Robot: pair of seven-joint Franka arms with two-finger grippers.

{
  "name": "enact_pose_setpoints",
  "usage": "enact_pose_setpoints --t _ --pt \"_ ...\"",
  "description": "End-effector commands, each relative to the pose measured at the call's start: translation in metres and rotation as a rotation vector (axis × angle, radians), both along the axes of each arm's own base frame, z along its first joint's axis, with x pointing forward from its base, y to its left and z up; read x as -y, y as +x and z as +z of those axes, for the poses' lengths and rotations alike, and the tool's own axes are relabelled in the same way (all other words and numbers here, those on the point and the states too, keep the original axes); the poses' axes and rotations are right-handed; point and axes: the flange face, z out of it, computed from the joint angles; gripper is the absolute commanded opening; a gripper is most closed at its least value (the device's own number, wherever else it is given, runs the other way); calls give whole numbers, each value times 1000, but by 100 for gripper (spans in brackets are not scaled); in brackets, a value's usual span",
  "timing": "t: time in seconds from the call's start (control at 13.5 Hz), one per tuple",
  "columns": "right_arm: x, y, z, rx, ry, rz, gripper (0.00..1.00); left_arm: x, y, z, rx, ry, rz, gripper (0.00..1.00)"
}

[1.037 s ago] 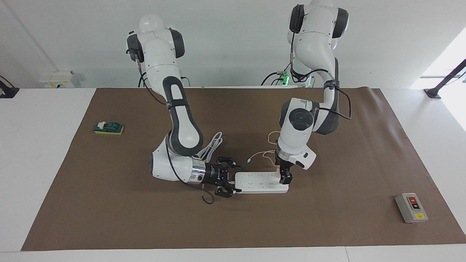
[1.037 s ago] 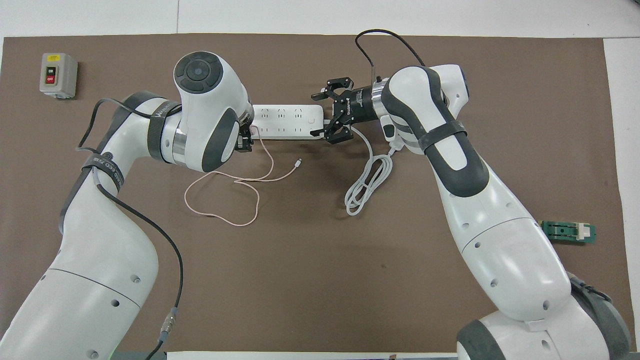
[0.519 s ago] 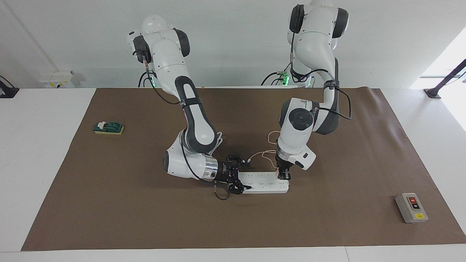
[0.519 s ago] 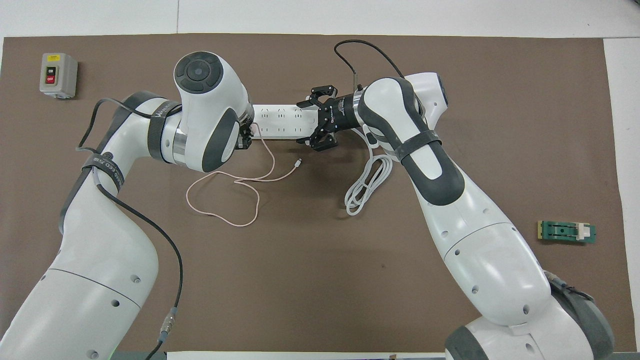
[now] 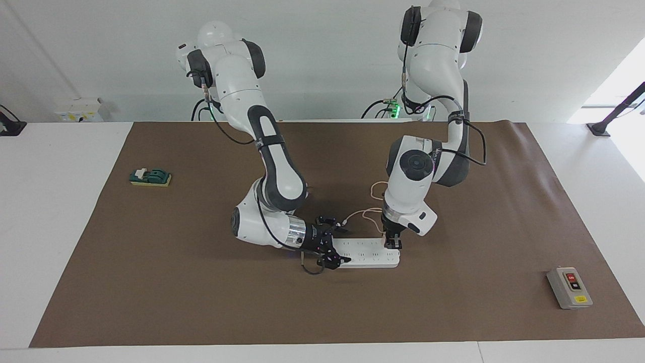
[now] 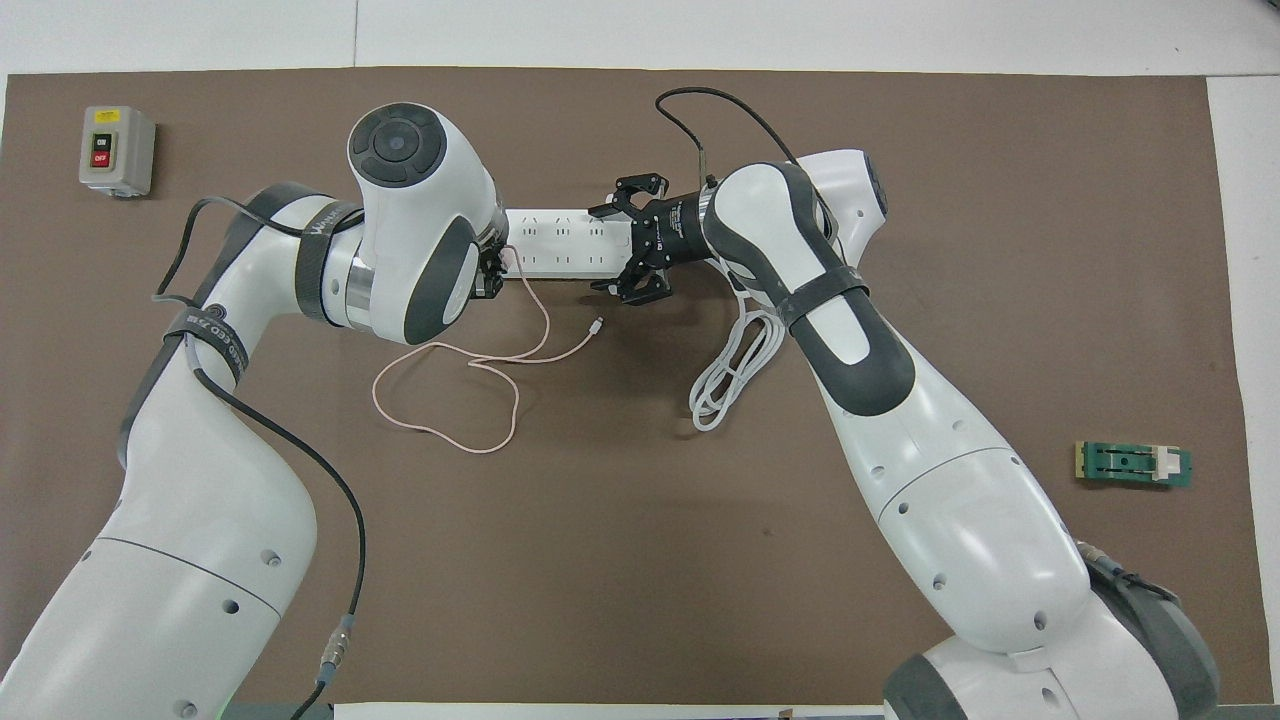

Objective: Unplug charger and place it aside
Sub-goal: 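Hold the white power strip end steady with the right gripper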

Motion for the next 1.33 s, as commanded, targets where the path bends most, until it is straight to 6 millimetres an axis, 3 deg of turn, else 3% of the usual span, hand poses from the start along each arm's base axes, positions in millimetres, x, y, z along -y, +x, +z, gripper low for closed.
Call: enact_pose_setpoints --t 0.0,0.3,0.59,0.67,0.81,0.89,1.26 --pt "14 3 -19 18 -38 24 100 1 -1 1 15 3 -15 0" --pt "37 11 -28 14 -58 8 100 2 -1 2 16 1 -18 0" --pt "26 7 -32 17 -67 17 98 3 -2 1 15 1 -19 0" --pt "26 7 -32 16 -66 18 65 3 -2 2 17 0 -21 0" --pt "26 7 -32 37 -65 30 15 3 -1 2 16 3 -20 0" --pt "26 7 -33 59 -58 42 0 3 -1 2 17 2 -19 0" --pt "26 7 -32 82 -54 49 0 3 -1 6 10 4 -21 0"
